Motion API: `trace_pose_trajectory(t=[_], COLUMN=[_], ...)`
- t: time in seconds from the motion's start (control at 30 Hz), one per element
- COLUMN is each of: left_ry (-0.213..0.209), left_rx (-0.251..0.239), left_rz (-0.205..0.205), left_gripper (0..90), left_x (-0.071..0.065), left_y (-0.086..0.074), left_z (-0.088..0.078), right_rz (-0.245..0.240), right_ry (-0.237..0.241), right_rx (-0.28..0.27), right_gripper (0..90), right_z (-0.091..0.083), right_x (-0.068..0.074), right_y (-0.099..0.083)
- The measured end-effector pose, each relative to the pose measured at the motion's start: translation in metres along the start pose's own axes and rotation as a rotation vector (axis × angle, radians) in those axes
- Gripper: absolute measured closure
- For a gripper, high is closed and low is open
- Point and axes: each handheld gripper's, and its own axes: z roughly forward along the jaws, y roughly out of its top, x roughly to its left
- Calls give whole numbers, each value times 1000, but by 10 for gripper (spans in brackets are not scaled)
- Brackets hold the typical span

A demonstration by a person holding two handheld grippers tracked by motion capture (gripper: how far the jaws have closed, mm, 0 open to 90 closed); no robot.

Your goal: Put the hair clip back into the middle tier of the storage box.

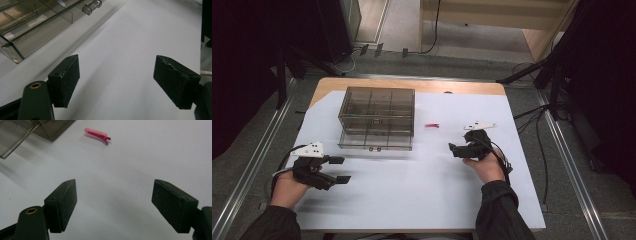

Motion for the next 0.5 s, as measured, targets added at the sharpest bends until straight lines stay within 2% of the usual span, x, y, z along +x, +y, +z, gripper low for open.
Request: trace_pose_trajectory(t=[0.17,0.23,0.4,0.5], left_ry=[-1,-1,-2,-2], left_rx=[0,4,19,12], left_rz=[-1,0,2,1], left_gripper=[221,221,221,221], left_x=[0,1,0,1], left_y=[0,0,0,1], left_z=[0,1,3,3], right_rz=[-9,8,-4,-1], right_ry=[11,18,42,46], right_rx=[21,19,50,43], right_gripper=[259,277,318,327], right_z=[6,6,7,6], right_x=[1,1,1,0], right_y=[1,3,4,4])
